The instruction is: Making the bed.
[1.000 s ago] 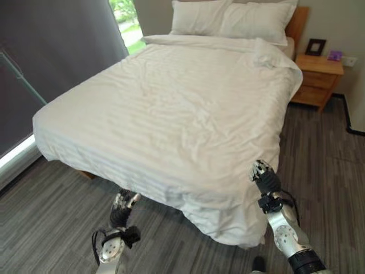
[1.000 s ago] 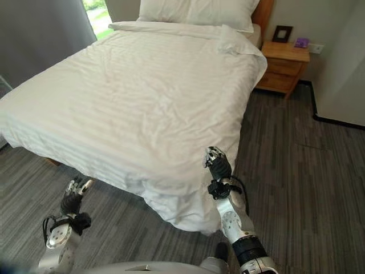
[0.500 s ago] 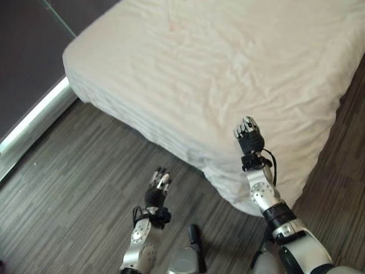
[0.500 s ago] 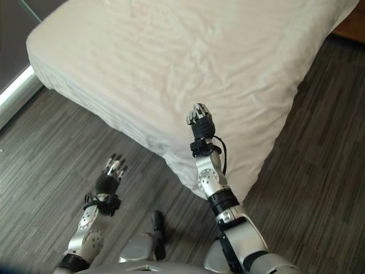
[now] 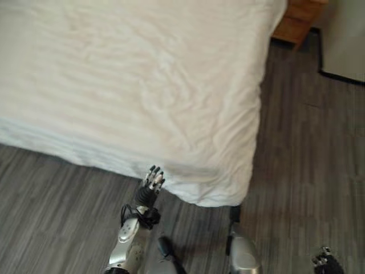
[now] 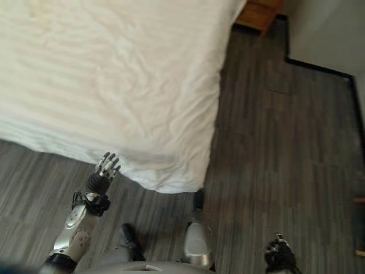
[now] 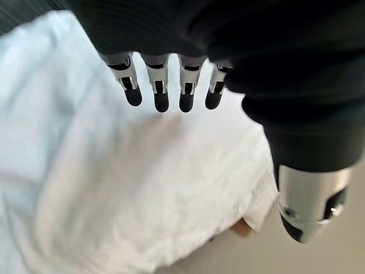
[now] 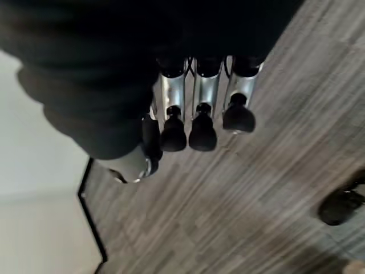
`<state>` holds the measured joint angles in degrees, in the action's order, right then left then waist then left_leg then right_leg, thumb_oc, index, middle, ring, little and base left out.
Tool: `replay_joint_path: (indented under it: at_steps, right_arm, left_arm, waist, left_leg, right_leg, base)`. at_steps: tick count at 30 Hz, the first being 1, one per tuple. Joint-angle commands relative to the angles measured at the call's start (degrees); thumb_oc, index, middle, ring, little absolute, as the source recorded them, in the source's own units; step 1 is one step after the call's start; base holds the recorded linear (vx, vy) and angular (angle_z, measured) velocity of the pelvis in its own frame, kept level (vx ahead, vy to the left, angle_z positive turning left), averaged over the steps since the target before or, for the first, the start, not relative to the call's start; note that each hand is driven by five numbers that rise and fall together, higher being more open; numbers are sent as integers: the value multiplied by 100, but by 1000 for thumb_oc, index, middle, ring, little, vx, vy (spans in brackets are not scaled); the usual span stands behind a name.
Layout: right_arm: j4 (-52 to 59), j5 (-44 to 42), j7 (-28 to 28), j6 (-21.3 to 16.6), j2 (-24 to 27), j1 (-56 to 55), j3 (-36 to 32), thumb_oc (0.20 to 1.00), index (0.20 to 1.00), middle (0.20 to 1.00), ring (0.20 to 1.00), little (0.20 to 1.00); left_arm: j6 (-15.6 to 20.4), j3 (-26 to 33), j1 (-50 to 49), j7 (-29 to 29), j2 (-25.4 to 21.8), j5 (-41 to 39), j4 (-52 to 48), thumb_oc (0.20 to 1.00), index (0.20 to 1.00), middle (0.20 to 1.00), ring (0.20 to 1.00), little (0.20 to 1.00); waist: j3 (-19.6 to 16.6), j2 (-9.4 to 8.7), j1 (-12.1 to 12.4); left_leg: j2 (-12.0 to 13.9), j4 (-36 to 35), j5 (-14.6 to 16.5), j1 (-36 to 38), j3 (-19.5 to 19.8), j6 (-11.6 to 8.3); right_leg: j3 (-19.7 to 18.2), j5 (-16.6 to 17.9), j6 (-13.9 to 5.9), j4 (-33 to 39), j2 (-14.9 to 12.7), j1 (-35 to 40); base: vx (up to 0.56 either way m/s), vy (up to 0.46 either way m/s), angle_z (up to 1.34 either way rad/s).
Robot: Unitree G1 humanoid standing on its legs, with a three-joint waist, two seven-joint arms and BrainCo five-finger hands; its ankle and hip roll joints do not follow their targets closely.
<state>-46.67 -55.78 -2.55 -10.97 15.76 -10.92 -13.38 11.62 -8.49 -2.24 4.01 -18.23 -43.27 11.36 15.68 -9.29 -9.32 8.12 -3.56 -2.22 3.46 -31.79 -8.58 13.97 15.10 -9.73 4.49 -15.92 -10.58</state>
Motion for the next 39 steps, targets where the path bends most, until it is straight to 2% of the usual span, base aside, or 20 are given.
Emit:
replay_joint_path:
  at_steps: [1,5,9,10,12,15,17,18,19,22,23,24,28,29,31,34,35,37,38,39]
  right_arm:
    - [517,986,-168,-112,-25,1009,651,1000,1000,1000,1000,1000]
    - [1365,1202,-259,-230,-96,994,843,1000,1000,1000,1000,1000]
    - [2160,1753,-139,-325,23,991,1046,1000,1000,1000,1000,1000]
    - [2662,2290,-5,-287,168,960,1219,1000,1000,1000,1000,1000]
    - [3931,3362,97,-224,632,729,1194,1000,1000,1000,1000,1000]
    - [4698,3671,75,-237,939,723,1227,1000,1000,1000,1000,1000]
    - [5003,3846,89,-194,1095,715,1445,1000,1000,1000,1000,1000]
    - [5121,4114,135,-176,1257,717,1670,1000,1000,1000,1000,1000]
    - [5152,4414,93,-178,1302,608,1789,1000,1000,1000,1000,1000]
    - [4999,4521,139,-151,1300,668,1891,1000,1000,1000,1000,1000]
    - [5034,4708,193,-55,1374,848,2091,1000,1000,1000,1000,1000]
    - [5034,4760,242,-47,1389,890,2168,1000,1000,1000,1000,1000]
    - [5035,4835,326,-35,1445,978,2260,1000,1000,1000,1000,1000]
    - [5048,4840,344,-34,1454,988,2251,1000,1000,1000,1000,1000]
    - [5084,4858,304,13,1409,968,2264,1000,1000,1000,1000,1000]
    - [5068,4887,315,30,1332,980,2280,1000,1000,1000,1000,1000]
    - [5070,4996,338,49,1228,964,2329,1000,1000,1000,1000,1000]
    - [5088,5094,345,57,1202,1002,2358,1000,1000,1000,1000,1000]
    - [5086,5096,345,57,1201,1010,2360,1000,1000,1000,1000,1000]
    - [5089,5123,358,73,1177,1038,2376,1000,1000,1000,1000,1000]
  left_arm:
    - [191,74,-187,728,68,-540,-1220,1000,1000,1000,1000,1000]
    - [311,372,-406,871,-341,-138,-2018,1000,1000,1000,1000,1000]
    - [555,837,-545,532,-665,632,-2456,1000,1000,1000,1000,1000]
    - [590,977,-596,304,-711,901,-2634,1000,1000,1000,1000,1000]
    - [563,1020,-645,139,-548,1157,-2461,1000,1000,1000,1000,1000]
    - [478,678,-574,126,-371,1227,-2223,1000,1000,1000,1000,1000]
    - [431,288,-441,124,-173,1106,-1938,1000,1000,1000,1000,1000]
    - [440,21,-337,28,-73,1047,-1816,1000,1000,1000,1000,1000]
    - [430,-218,-246,41,90,1027,-1652,1000,1000,1000,1000,1000]
    - [403,-387,-220,11,169,977,-1630,1000,1000,1000,1000,1000]
    - [345,-546,-140,-70,300,789,-1483,1000,1000,1000,1000,1000]
    - [347,-632,-23,-136,345,743,-1381,1000,1000,1000,1000,1000]
    - [363,-703,58,-281,457,647,-1264,1000,1000,1000,1000,1000]
    - [358,-714,35,-325,471,640,-1269,1000,1000,1000,1000,1000]
    - [301,-711,-73,-352,376,780,-1320,1000,1000,1000,1000,1000]
    - [261,-746,-116,-361,300,792,-1345,1000,1000,1000,1000,1000]
    - [178,-835,-85,-374,165,810,-1368,1000,1000,1000,1000,1000]
    - [111,-922,-41,-351,104,873,-1345,1000,1000,1000,1000,1000]
    - [110,-917,-36,-352,103,873,-1344,1000,1000,1000,1000,1000]
    - [105,-973,14,-369,66,914,-1316,1000,1000,1000,1000,1000]
  waist:
    - [130,820,425]
    - [-140,750,623]
    - [-422,726,876]
    - [-550,718,908]
    - [-657,955,745]
    - [-632,1222,388]
    - [-497,1392,255]
    - [-334,1366,527]
    - [-321,1230,618]
    - [-367,1205,548]
    - [-205,1125,676]
    - [-156,1141,792]
    - [-47,1184,927]
    - [-51,1180,910]
    - [-229,1232,849]
    - [-307,1137,925]
    - [-346,889,1030]
    - [-303,814,1027]
    - [-314,835,1047]
    - [-242,838,1003]
  left_leg:
    - [420,-63,-214,-238,-171,76]
    - [561,-36,-363,-100,-682,157]
    - [766,-5,-611,-28,-1317,110]
    - [942,30,-827,40,-1612,19]
    - [1499,200,-1290,261,-1869,-324]
    - [1798,396,-1521,533,-2083,-525]
    - [1937,588,-1650,615,-1799,-595]
    - [1458,951,-1360,197,-159,-358]
    - [731,951,-441,103,914,-45]
    - [642,1257,-271,102,776,-24]
    - [220,1323,-128,-463,909,75]
    - [121,1022,-376,-781,975,85]
    - [246,68,-821,-1113,852,-6]
    - [434,-14,-883,-1206,494,-16]
    - [595,-73,-1019,-1004,17,123]
    - [558,-17,-1009,-940,-89,217]
    - [314,51,-803,-806,-158,465]
    - [117,30,-605,-663,-99,635]
    - [149,26,-622,-683,-118,636]
    - [99,13,-567,-611,-19,679]
  right_leg:
    - [950,-669,-525,-1322,-796,703]
    - [1278,-1035,-464,-1830,-693,1095]
    - [1947,-961,-473,-1667,-778,1651]
    - [2051,-1129,-415,-1315,-604,1884]
    - [1590,-1669,-109,-510,67,2113]
    - [1203,-1774,-9,-100,423,2300]
    - [800,-1895,68,-25,595,2269]
    - [392,-1906,185,-118,685,2142]
    - [10,-1889,240,-65,678,2030]
    - [-284,-1807,290,-18,750,1940]
    - [-481,-1843,329,20,759,2080]
    - [-644,-1889,346,6,890,2105]
    - [-778,-2101,293,22,1039,2376]
    - [-723,-2255,276,6,1100,2550]
    - [-752,-2458,268,-78,1222,2755]
    - [-771,-2634,237,-358,1160,2815]
    - [-559,-2591,-25,-1262,995,2649]
    - [-528,-2121,-406,-2324,856,2196]
    - [-551,-2095,-397,-2323,884,2160]
    - [-599,-1668,-527,-2945,886,1846]
  base:
    - [-84,133,-86]
    - [-106,52,-109]
    - [-144,-80,-92]
    - [-165,-283,-163]
    - [-41,-379,-176]
    - [-3,-211,-157]
    - [-28,-213,-122]
    - [-2,-380,-199]
    - [54,-470,-239]
    - [119,-211,-203]
    - [332,-168,-103]
    - [406,-177,-60]
    - [322,-29,-61]
    - [407,-20,12]
    - [544,2,14]
    - [363,1,-27]
    - [517,9,-36]
    - [318,29,2]
    - [128,2,29]
    - [142,-50,38]
